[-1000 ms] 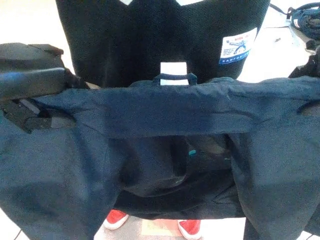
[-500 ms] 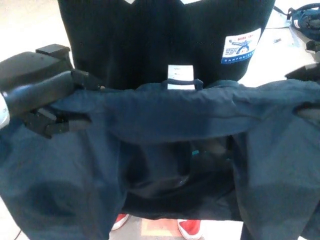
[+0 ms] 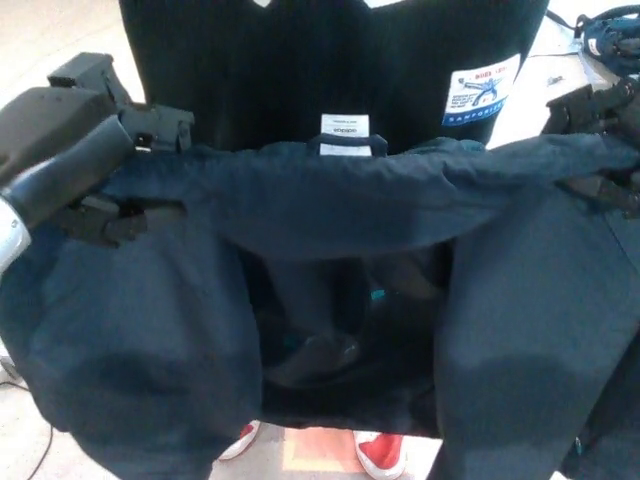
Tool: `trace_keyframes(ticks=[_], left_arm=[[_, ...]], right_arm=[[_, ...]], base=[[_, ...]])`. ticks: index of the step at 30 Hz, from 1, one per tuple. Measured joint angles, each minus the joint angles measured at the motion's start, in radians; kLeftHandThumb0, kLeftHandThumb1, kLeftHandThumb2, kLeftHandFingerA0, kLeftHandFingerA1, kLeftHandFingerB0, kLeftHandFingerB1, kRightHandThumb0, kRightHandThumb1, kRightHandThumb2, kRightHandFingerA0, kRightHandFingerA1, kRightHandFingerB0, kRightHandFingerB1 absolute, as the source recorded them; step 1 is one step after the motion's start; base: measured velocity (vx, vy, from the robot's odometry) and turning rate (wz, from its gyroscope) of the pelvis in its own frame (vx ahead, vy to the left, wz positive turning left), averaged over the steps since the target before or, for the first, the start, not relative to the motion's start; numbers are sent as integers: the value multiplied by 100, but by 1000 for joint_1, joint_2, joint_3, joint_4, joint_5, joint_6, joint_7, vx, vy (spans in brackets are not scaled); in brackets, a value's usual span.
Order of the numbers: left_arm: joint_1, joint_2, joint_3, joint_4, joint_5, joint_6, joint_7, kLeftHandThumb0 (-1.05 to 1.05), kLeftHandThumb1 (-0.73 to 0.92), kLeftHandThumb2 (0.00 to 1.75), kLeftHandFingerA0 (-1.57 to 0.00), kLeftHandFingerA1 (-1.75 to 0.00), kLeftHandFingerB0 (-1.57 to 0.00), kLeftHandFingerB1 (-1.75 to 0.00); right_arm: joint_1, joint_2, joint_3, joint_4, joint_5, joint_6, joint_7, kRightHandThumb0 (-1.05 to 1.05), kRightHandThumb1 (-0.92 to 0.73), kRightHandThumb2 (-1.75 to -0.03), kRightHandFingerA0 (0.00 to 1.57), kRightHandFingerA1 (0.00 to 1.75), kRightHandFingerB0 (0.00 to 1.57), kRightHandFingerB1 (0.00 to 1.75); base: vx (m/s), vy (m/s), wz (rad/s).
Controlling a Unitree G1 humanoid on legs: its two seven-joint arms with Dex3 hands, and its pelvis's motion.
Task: A person hands a coat to the robot and the robot grabs it with both hands and holds it while the person wears the coat.
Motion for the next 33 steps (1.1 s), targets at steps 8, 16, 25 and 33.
trace_keyframes(ticks=[8,16,25,33], left_arm=[[-54,-57,8,81,47,-21,121,-36,86,65,-93,-175,-70,-168],[-173,-90,8,174,91,-39,235,-32,84,64,-91,-175,-69,-170],[-328,-95,12,288,126,-72,355,-37,80,64,-94,-175,-73,-166],[-479,-94,13,410,159,-118,454,-34,81,64,-95,-175,-72,-166]], right_arm=[[-46,51,-11,31,-29,6,-71,-37,-87,-65,107,119,97,104],[-148,81,-28,112,-54,4,-149,-35,-85,-65,83,147,64,123],[-312,85,-41,220,-78,-13,-219,-39,-87,-66,85,175,73,156],[-478,85,-50,323,-88,-14,-253,-39,-87,-65,88,175,66,174]], base=[[0,0,0],[0,0,0],[0,0,0],[0,0,0]])
